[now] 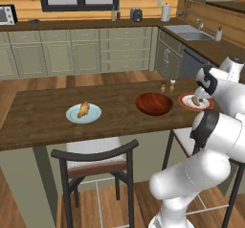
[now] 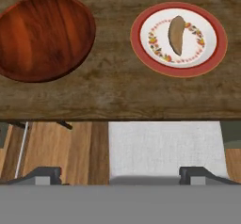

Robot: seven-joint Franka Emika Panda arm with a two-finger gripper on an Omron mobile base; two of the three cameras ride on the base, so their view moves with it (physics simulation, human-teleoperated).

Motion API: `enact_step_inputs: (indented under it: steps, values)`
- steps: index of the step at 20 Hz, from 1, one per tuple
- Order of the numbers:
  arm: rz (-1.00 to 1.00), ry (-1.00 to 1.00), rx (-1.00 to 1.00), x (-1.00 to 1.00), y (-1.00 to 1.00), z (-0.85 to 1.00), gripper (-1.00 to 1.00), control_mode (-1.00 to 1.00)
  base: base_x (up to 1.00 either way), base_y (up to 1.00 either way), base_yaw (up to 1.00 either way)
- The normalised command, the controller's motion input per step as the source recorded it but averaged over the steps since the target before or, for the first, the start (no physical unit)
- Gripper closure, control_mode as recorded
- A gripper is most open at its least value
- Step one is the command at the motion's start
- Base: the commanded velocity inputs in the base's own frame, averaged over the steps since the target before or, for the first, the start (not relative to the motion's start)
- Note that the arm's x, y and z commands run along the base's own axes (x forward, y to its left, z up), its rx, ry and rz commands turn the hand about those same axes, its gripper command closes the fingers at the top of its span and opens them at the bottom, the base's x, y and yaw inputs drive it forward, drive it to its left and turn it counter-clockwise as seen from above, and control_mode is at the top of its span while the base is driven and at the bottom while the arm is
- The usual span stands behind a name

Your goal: Pick the chicken drumstick and sweet potato from their plates and place them in the bowl. Then put the bowl in the fridge.

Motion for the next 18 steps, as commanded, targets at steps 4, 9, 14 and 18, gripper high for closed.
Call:
enact_step_inputs:
  steps: [4, 9, 14, 18]
  values:
    - [0.00, 0.00, 0.00, 0.51, -0.43, -0.28, -1.00, -1.00, 0.00, 0.00, 0.00]
    - [-0.01, 0.00, 0.00, 0.42, -0.09, -0.36, -1.00, -1.00, 0.00, 0.00, 0.00]
    - [-0.01, 0.01, 0.00, 0.36, -0.26, -0.23, -1.00, -1.00, 0.00, 0.00, 0.00]
    - [0.00, 0.00, 0.00, 0.17, -0.17, -0.20, -1.00, -1.00, 0.00, 0.00, 0.00]
